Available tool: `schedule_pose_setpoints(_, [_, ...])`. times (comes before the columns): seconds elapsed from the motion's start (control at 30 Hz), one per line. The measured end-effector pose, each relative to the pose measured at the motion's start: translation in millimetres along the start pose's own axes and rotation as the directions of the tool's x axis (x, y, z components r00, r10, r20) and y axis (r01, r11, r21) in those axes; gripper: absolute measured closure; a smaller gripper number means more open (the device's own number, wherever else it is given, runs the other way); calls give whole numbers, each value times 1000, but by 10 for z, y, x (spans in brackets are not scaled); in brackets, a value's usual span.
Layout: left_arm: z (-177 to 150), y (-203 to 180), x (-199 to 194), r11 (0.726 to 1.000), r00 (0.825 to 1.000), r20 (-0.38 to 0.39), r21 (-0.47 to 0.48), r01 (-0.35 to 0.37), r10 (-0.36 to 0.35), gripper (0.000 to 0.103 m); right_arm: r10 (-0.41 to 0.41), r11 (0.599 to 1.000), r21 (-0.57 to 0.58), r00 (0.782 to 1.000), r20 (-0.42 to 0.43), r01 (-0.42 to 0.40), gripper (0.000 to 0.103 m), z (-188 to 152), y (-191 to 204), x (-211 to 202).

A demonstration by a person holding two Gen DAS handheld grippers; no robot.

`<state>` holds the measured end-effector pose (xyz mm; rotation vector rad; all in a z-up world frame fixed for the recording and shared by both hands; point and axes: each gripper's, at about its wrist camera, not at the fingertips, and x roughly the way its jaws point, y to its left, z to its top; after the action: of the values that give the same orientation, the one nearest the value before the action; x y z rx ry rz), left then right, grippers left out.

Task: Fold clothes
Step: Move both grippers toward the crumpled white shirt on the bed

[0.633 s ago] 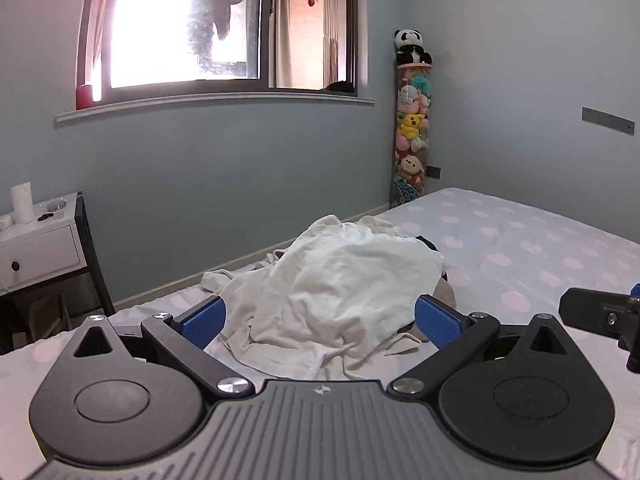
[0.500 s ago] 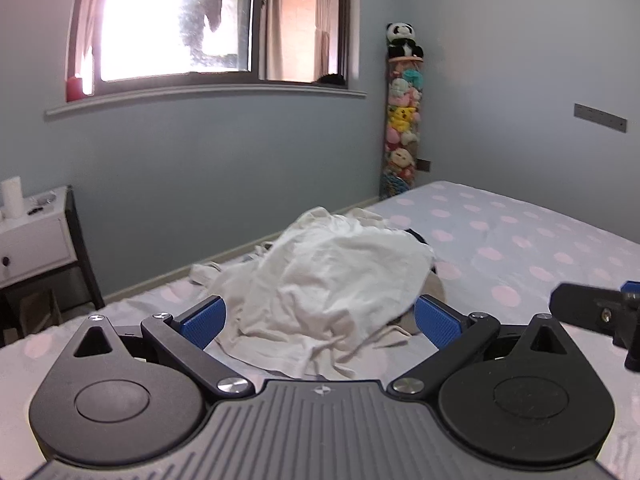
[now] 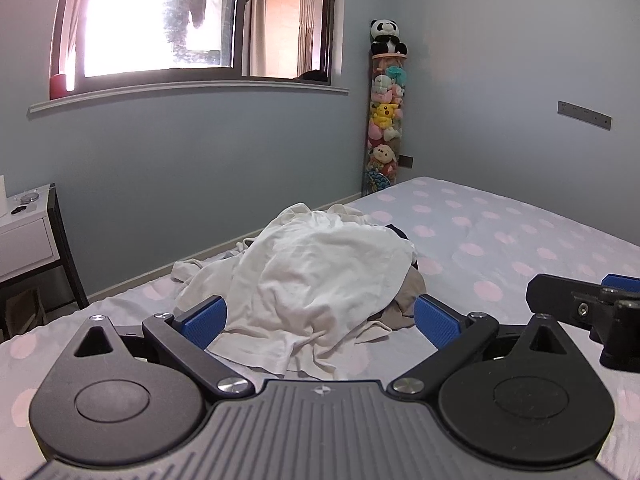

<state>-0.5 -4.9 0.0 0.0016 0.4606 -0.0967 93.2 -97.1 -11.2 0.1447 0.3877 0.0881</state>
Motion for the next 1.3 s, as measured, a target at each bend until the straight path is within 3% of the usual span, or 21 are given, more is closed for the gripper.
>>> schedule_pose_setpoints(1.3, [-41,20,116,1000,998,-58,-16,6,-7,2,47,999,21,997,-68,-46,1,-64,9,49])
